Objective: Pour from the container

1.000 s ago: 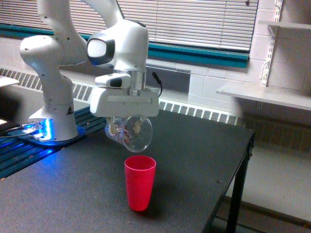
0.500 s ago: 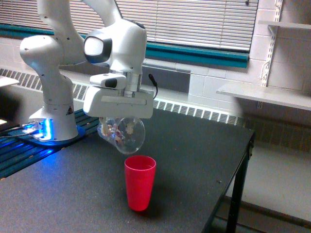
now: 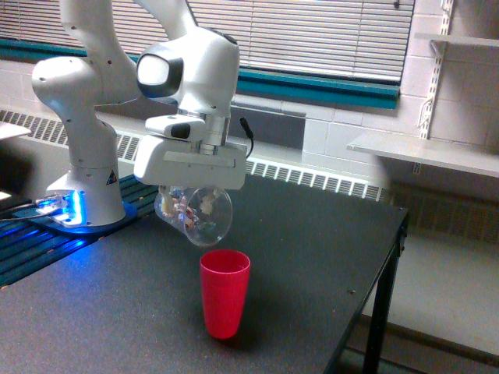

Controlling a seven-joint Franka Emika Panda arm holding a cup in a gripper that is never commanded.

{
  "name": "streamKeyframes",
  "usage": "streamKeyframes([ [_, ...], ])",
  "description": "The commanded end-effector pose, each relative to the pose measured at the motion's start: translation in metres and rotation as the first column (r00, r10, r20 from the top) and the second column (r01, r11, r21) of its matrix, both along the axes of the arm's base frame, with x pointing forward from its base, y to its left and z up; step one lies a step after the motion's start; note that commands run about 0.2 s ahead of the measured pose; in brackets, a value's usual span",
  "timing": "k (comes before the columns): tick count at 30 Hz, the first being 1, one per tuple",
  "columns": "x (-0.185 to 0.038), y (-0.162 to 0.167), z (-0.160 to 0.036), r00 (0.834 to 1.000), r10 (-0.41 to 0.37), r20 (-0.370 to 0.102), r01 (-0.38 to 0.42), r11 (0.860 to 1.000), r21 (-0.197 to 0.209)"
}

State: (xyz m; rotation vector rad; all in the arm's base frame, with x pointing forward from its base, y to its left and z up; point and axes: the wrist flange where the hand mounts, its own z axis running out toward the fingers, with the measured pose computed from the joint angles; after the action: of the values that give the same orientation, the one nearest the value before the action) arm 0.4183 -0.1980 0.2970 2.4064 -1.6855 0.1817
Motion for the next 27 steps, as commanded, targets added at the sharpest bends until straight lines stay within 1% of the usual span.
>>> streamKeyframes([
  [1, 0.0029, 0.0006, 0.0006, 0.999, 0.03, -0.03, -0.03, 1.0, 0.001],
  [9, 0.0056, 0.0019, -0.0008, 0.998, 0.048, -0.043, -0.048, 0.999, 0.005],
  [14, 0.0053, 0.0022, -0.0035, 0.996, 0.059, -0.062, -0.059, 0.998, 0.004],
  [16, 0.0045, 0.0032, -0.0047, 0.995, 0.068, -0.074, -0.068, 0.998, 0.01],
  [22, 0.006, 0.006, -0.0033, 0.993, 0.079, -0.084, -0.077, 0.997, 0.022],
  [27, 0.0091, 0.0034, -0.0026, 0.992, 0.084, -0.097, -0.083, 0.996, 0.02],
])
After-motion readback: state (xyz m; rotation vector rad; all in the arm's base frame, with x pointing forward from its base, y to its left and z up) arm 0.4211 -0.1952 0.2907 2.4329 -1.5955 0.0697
